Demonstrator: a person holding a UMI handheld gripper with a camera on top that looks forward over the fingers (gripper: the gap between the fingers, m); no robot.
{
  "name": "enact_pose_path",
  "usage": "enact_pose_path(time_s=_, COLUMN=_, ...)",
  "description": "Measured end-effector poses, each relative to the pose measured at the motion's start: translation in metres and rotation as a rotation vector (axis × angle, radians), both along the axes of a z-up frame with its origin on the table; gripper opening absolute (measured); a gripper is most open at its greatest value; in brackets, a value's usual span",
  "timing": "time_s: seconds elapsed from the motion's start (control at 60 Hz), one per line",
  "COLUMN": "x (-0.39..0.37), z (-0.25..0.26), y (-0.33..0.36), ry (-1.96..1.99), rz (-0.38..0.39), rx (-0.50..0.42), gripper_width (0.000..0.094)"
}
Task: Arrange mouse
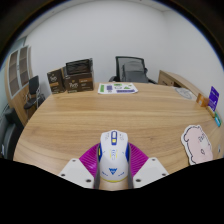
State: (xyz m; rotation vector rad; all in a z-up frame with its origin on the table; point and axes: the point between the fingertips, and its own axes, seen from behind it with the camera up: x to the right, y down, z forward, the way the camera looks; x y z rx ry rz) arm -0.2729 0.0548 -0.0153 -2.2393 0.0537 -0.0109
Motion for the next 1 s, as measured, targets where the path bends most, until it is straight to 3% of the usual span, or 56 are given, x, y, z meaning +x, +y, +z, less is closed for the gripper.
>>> enact_pose_path(time_s=0.183, x=0.002, z=0.013, y=-0.008, ry=0.088, rz=-0.073, rx=-0.075, gripper_width=0.034)
enact_pose_path(time_s=0.417, x=0.133, z=0.083, y=-0.012, ry=-0.022, rz=-0.125, rx=0.024, gripper_width=0.034)
enact_pose_path(time_s=0.683, x=0.293, z=0.029, y=-0.032, ry=-0.005, rz=-0.151, rx=-0.081, gripper_width=0.0339)
enact_pose_path(time_s=0.767, x=0.306, z=0.012, y=-0.034, ry=-0.005, rz=-0.111, rx=-0.112, gripper_width=0.034)
enact_pose_path(time_s=0.883, x=0.305, z=0.004, y=-0.034, ry=0.039, rz=-0.057, rx=-0.089, gripper_width=0.0389)
enact_pose_path(time_s=1.0, x=0.304, z=0.005, y=-0.034, ry=0.038, rz=-0.038, rx=-0.092, gripper_width=0.0542)
